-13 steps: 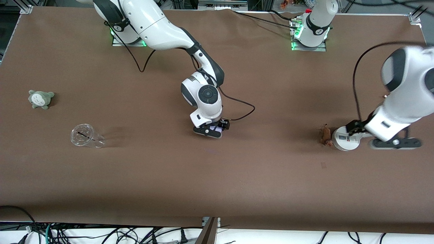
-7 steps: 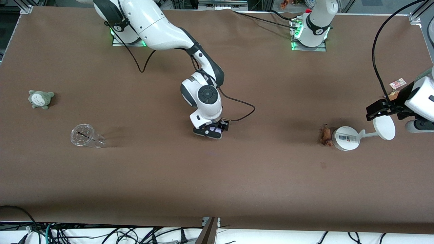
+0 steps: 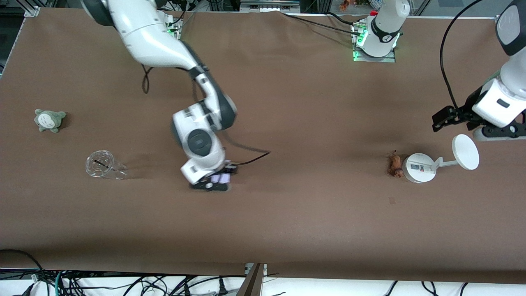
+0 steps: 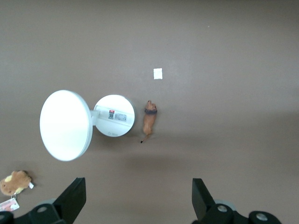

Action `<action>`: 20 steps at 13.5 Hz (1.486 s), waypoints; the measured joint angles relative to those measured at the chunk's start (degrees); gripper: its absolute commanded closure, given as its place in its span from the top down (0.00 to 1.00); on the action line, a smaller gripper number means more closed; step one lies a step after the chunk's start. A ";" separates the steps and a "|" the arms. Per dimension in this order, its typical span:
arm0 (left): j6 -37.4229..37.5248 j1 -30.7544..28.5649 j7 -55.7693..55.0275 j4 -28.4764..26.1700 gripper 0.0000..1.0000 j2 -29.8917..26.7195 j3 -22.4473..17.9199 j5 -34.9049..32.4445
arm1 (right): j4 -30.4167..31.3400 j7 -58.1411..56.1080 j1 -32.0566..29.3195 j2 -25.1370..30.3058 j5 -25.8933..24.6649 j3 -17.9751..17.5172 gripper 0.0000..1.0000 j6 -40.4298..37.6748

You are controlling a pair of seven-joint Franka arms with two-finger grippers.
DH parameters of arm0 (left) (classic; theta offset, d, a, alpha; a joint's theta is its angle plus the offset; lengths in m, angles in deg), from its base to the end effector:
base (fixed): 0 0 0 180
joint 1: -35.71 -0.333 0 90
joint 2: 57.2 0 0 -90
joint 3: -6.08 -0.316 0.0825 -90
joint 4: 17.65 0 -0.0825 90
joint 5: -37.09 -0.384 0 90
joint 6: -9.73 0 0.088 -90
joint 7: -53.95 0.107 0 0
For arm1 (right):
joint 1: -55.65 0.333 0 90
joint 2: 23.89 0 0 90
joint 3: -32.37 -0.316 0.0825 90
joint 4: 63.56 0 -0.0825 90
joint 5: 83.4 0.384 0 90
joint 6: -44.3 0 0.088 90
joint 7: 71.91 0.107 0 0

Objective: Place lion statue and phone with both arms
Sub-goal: 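Carry the white phone with the right gripper beside the glass cup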

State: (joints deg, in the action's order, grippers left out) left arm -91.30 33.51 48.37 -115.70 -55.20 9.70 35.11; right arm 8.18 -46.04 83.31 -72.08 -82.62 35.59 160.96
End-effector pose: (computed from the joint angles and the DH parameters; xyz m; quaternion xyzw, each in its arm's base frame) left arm 0.5757 -0.0107 0.5548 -0.9993 -0.0332 -0.0095 0.0153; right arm 0.6747 0.3190 0.2509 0.9995 -0.0069 -0.0188 0.0256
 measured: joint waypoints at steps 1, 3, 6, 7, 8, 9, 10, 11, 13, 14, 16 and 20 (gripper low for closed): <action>0.61 -0.04 0.00 -0.01 1.00 -0.47 0.00 0.00 | 0.34 -4.60 -2.76 0.48 0.03 0.06 0.52 -1.34; 1.02 -0.04 0.00 0.30 1.00 -0.65 0.02 0.00 | 2.33 -11.99 -8.03 1.17 0.06 0.06 0.52 -2.03; 2.31 -0.04 -0.02 1.18 1.00 -0.43 0.02 0.00 | 5.65 -16.32 -12.23 1.31 0.06 0.12 0.52 -1.93; 2.43 -0.04 -0.02 1.33 1.00 -0.34 0.02 0.01 | 6.68 -17.07 -12.91 1.31 0.06 0.14 0.52 -1.86; 2.46 -0.04 -0.02 1.46 1.00 -0.21 0.02 0.00 | 7.45 -17.46 -13.36 1.32 0.06 0.17 0.52 -1.83; 2.51 -0.04 -0.02 1.55 1.00 -0.08 0.02 0.00 | 8.07 -17.61 -13.56 1.37 0.06 0.29 0.52 -1.81; 2.54 -0.04 -0.02 1.61 1.00 0.01 0.02 0.01 | 8.53 -17.63 -13.60 1.47 0.06 0.34 0.52 -1.76; 2.60 -0.04 -0.02 1.64 1.00 0.04 0.02 0.01 | 8.88 -17.63 -13.60 1.58 0.06 0.34 0.52 -1.71; 2.70 -0.03 -0.02 1.72 1.00 0.06 0.06 0.01 | 9.93 -17.63 -13.77 1.88 0.06 0.37 0.52 -0.88; 2.73 -0.04 -0.02 1.75 1.00 0.07 0.07 0.01 | 11.03 -17.63 -13.99 2.07 0.06 0.37 0.60 0.25; 2.76 -0.03 -0.02 1.78 1.00 0.08 0.12 0.01 | 13.08 -17.64 -14.28 2.15 0.06 0.38 1.00 2.54; 3.07 -0.03 -0.02 1.81 1.00 0.09 0.14 0.01 | 13.31 -18.41 -14.32 4.45 0.01 0.46 1.00 3.07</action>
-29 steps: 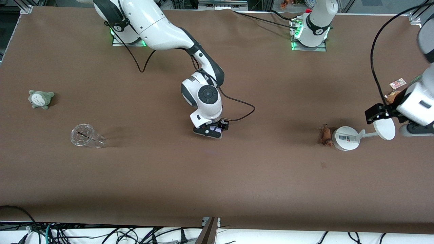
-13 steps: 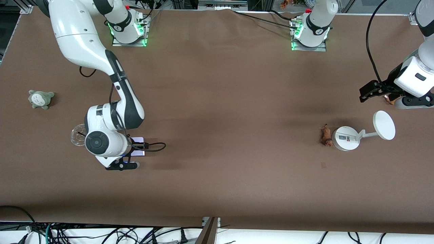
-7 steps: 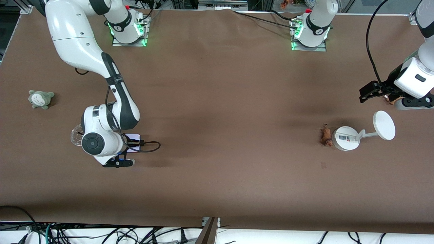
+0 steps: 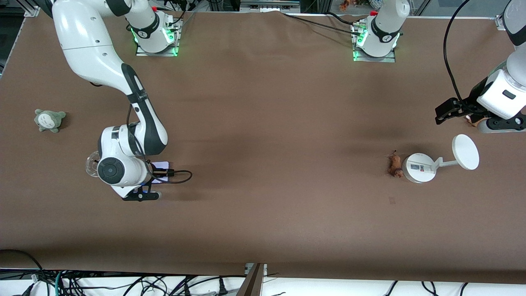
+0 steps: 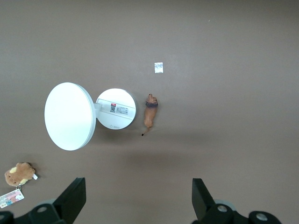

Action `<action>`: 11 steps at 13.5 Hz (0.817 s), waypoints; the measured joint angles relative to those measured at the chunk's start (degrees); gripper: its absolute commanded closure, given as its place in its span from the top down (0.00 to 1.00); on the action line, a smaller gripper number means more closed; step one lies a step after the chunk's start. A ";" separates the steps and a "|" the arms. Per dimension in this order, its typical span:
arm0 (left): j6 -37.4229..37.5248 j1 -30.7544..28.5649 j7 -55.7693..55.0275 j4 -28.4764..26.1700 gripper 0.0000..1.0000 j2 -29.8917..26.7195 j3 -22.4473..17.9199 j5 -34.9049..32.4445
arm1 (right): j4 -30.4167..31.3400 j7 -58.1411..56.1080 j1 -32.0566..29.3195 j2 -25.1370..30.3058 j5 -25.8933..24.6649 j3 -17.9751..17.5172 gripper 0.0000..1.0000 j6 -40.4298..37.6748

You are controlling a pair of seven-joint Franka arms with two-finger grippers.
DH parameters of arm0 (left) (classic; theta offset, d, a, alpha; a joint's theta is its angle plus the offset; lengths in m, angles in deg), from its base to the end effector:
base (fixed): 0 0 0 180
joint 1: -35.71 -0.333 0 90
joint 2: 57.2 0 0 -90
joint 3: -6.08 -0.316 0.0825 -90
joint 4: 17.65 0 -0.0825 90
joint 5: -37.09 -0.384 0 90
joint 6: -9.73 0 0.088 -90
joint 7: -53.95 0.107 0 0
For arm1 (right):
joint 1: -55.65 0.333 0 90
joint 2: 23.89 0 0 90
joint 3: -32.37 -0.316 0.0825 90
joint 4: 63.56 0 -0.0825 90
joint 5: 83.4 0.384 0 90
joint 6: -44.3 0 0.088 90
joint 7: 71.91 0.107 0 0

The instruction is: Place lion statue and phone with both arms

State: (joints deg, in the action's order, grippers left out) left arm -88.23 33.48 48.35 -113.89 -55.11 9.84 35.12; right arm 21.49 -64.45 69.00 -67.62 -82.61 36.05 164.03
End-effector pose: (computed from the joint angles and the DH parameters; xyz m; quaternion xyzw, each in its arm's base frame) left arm 0.5731 -0.0115 0.5643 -0.9993 -0.0331 0.0022 0.0160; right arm 0.6880 0.1250 0.2094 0.9965 0.0225 -0.0747 0.0286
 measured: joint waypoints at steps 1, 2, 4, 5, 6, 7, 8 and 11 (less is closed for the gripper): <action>0.10 0.00 0.00 0.01 1.00 0.00 0.01 0.00 | -0.09 -0.26 0.00 1.78 -0.04 0.09 1.00 -0.20; 0.17 0.01 0.00 0.02 1.00 0.01 0.02 0.00 | -0.19 -0.44 0.01 3.96 -0.14 0.30 1.00 -1.21; 0.29 0.02 0.00 0.03 1.00 0.03 0.09 0.00 | -0.67 -1.76 0.00 9.09 -0.92 1.22 1.00 -5.73; 0.32 0.03 0.00 0.04 1.00 0.04 0.10 0.00 | -1.12 -3.67 -0.02 11.59 -1.31 1.96 1.00 -8.43; 0.33 0.03 0.00 0.05 1.00 0.04 0.11 0.00 | -1.52 -5.50 -0.03 14.01 -1.36 2.89 1.00 -11.21; 0.34 0.03 0.00 0.06 1.00 0.04 0.12 0.00 | -1.83 -6.56 -0.06 16.31 -1.39 4.05 1.00 -14.20; 0.38 0.03 0.00 0.07 1.00 0.04 0.13 0.00 | -1.98 -7.56 -0.11 18.43 -1.40 5.34 1.00 -17.06; 1.34 0.03 0.00 0.09 1.00 0.05 0.14 0.00 | -3.02 -10.64 -0.37 24.05 -1.40 8.11 1.00 -24.77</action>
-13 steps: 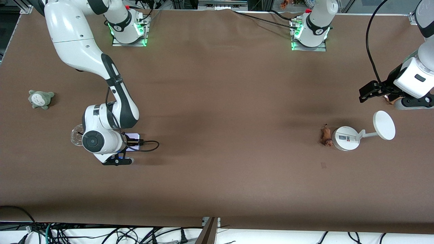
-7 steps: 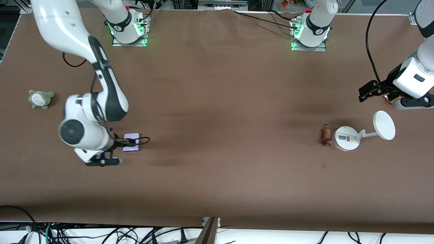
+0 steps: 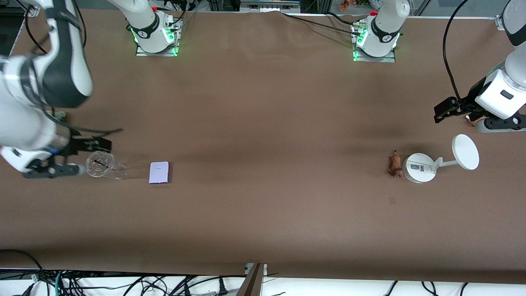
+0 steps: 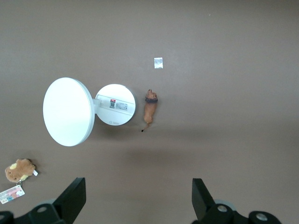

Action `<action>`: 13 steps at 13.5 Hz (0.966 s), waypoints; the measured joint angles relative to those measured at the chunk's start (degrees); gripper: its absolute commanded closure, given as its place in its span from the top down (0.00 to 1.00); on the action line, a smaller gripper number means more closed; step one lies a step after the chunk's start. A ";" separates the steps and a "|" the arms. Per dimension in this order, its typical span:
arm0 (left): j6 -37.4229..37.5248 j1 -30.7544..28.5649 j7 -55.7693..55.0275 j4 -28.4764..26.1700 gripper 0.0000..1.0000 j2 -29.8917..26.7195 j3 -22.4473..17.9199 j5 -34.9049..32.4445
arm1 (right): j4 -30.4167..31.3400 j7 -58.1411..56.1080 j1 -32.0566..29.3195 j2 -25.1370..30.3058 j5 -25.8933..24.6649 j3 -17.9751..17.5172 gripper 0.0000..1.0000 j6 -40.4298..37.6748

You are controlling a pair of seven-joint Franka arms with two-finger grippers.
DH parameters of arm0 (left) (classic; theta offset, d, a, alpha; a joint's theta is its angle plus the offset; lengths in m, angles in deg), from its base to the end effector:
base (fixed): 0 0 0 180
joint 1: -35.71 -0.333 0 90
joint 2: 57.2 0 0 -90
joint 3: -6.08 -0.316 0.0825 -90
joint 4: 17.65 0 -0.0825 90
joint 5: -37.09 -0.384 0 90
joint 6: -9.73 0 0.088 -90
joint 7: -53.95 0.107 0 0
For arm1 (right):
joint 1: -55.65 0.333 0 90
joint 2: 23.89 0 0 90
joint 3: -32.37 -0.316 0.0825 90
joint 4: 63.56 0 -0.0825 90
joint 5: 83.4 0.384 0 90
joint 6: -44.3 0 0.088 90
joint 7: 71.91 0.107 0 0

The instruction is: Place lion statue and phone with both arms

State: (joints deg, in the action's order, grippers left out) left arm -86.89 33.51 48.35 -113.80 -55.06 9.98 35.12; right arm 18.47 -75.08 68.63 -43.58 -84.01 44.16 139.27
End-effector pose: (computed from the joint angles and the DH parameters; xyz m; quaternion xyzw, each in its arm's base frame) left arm 0.5708 -0.0130 0.5625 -0.9993 -0.0318 0.0135 0.0167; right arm 0.6500 0.0311 0.4930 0.9968 0.0426 -0.0560 0.0390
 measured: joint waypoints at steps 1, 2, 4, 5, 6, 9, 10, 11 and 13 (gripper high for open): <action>0.14 0.00 0.00 0.00 1.00 0.00 0.00 0.00 | -0.39 -0.05 -0.13 1.64 0.00 0.25 1.00 -1.76; 0.17 0.00 0.00 0.01 1.00 0.00 0.00 0.00 | -0.40 -0.04 -0.40 3.40 0.00 0.27 1.00 -2.56; 0.21 0.00 0.00 0.01 1.00 0.00 0.01 0.00 | 0.99 -0.05 -1.35 7.56 0.00 -0.15 1.00 -3.56; 0.21 0.00 0.00 0.01 1.00 0.00 0.01 0.00 | 2.52 -0.05 -2.27 9.66 -0.01 -1.43 1.00 -3.64; 0.21 0.00 0.00 0.02 1.00 0.00 0.01 0.00 | 3.85 -0.05 -3.47 11.46 -0.01 -2.94 1.00 -3.68; 0.21 0.00 0.00 0.04 1.00 0.00 0.02 0.00 | 5.66 -0.05 -6.28 15.10 -0.01 -4.33 1.00 -4.09; 0.21 0.00 0.00 0.05 1.00 0.00 0.02 0.00 | 5.89 -0.08 -6.87 15.91 0.00 -4.34 1.00 -4.45; 0.21 0.00 0.00 0.05 1.00 0.00 0.02 0.00 | 6.05 -0.08 -7.17 16.41 0.00 -4.34 1.00 -4.71; 0.21 0.00 0.00 0.05 1.00 0.00 0.02 0.00 | 6.09 -0.08 -7.23 16.34 0.01 -4.44 1.00 -5.66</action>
